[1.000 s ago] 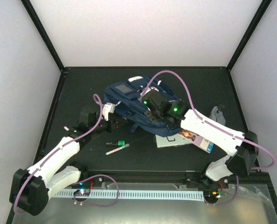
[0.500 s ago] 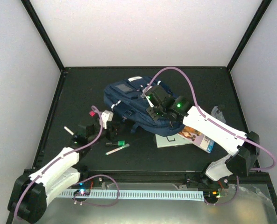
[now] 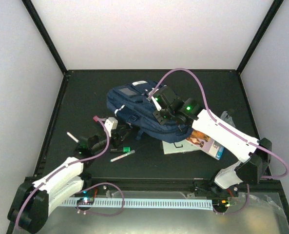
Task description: Pack the student bag
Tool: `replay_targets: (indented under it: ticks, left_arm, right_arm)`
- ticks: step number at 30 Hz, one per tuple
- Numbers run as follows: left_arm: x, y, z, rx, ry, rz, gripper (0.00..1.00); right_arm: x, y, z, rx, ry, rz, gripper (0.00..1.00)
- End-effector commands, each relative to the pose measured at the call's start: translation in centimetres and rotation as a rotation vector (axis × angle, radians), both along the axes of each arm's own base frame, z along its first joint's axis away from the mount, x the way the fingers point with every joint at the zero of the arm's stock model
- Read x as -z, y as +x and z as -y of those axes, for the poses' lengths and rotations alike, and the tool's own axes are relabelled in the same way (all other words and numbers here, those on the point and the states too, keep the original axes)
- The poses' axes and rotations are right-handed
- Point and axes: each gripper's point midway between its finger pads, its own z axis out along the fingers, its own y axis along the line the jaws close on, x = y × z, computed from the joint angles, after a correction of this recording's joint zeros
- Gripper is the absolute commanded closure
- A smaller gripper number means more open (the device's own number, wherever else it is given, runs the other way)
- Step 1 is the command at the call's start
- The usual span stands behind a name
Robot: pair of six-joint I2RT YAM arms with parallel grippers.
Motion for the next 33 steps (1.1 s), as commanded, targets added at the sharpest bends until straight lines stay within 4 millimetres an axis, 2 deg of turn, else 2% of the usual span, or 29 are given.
replay_targets:
  ticks: [1, 9, 15, 18, 22, 27, 33]
  left_arm:
    - [-1.8, 0.9, 0.6, 0.008, -0.006, 0.098, 0.58]
    - [-1.4, 1.7, 1.4, 0.030, -0.008, 0.072, 0.58]
    - [-1.0, 2.2, 1.8, 0.038, -0.001, 0.059, 0.62]
    - [-1.0, 2.4, 2.0, 0.040, -0.001, 0.065, 0.69]
    - [-1.1, 2.7, 2.4, 0.057, 0.000, 0.061, 0.96]
    - [-1.6, 2.1, 2.7, 0.068, -0.007, 0.072, 0.98]
    - [-1.7, 0.1, 3.4, 0.105, 0.020, 0.050, 0.98]
  right_arm:
    - [-5.4, 0.5, -0.8, -0.011, 0.138, 0.107, 0.98]
    - [-5.6, 0.5, -0.9, -0.016, 0.144, 0.105, 0.98]
    - [-5.5, 0.5, -1.1, -0.023, 0.149, 0.096, 0.98]
    - [-5.5, 0.4, -0.9, -0.022, 0.155, 0.095, 0.98]
    - [-5.3, 0.4, -1.0, -0.021, 0.157, 0.088, 0.98]
    - [-4.9, 0.6, -1.5, -0.027, 0.166, 0.079, 0.98]
    - [-3.9, 1.5, -2.2, -0.015, 0.161, 0.068, 0.98]
